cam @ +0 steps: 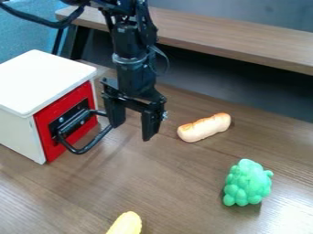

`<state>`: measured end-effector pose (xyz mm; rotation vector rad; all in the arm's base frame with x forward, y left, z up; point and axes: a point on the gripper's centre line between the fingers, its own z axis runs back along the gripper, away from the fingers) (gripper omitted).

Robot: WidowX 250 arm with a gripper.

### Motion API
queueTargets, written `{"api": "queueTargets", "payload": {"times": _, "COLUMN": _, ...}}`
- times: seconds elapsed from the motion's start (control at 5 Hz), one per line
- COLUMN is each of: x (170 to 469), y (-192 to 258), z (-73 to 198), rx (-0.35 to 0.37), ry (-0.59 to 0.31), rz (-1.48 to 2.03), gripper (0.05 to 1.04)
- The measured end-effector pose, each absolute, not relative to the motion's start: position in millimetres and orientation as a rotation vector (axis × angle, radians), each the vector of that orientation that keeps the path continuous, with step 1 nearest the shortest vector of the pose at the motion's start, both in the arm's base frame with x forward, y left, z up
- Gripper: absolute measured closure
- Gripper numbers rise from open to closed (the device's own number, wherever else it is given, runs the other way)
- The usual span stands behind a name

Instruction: Open the drawer

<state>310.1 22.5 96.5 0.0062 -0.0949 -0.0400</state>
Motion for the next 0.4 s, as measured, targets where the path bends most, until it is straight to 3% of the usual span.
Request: {"api": "queueTargets", "payload": {"times": 0.4, "x": 317.7, "y": 40.2, "z": 98.0, "rx": 0.096, "ry": -0.139, "rz": -0.077, "gripper": 0.084}}
